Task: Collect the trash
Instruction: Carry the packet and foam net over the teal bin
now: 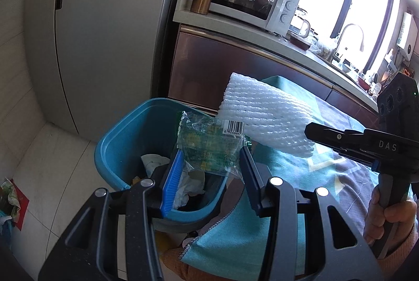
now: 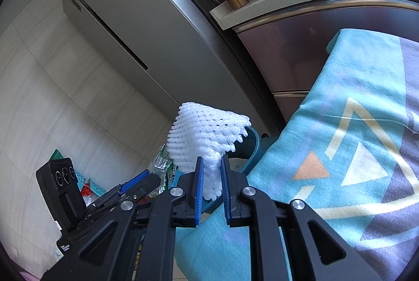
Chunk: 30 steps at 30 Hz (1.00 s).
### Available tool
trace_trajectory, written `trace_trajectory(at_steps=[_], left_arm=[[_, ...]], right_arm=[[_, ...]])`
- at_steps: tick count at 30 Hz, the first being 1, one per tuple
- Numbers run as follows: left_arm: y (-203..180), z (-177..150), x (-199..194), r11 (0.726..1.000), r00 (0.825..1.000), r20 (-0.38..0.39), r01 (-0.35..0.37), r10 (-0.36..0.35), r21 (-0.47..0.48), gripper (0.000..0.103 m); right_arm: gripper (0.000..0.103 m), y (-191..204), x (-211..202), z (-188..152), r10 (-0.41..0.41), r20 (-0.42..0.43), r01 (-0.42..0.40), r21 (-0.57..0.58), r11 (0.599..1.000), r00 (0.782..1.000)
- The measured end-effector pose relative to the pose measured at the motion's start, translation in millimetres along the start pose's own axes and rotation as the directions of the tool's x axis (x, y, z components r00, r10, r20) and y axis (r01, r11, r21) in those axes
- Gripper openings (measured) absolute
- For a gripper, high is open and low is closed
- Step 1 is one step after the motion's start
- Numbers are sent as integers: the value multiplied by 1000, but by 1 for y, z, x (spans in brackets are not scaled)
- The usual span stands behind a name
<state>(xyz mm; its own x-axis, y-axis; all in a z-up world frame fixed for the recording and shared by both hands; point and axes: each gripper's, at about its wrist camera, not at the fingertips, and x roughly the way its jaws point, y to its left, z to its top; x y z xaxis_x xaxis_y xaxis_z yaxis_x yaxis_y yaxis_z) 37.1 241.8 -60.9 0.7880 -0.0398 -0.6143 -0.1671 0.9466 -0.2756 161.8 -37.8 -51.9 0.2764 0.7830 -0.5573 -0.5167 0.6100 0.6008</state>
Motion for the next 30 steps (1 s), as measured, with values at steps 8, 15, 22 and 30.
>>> trace_trajectory(at_steps=[8,15,22,30], left_arm=[[5,-1,5,1000,1000,-6,-11,11,-8,44],[10,-3,11,1000,1000,-18,-24,24,-16,44],[16,-3,17,999,999,-32,-34,33,-22,44],[22,-3,25,999,998,-47,-45,44,-29,44]], right_arm=[[12,3,5,1,-9,-8,9,-1,1000,1000],[12,7,9,1,-16,-20,16,-5,1000,1000],[13,10,18,3,-26,-36,26,-12,1000,999],[13,11,27,4,-37,-54,36,-13,999,998]])
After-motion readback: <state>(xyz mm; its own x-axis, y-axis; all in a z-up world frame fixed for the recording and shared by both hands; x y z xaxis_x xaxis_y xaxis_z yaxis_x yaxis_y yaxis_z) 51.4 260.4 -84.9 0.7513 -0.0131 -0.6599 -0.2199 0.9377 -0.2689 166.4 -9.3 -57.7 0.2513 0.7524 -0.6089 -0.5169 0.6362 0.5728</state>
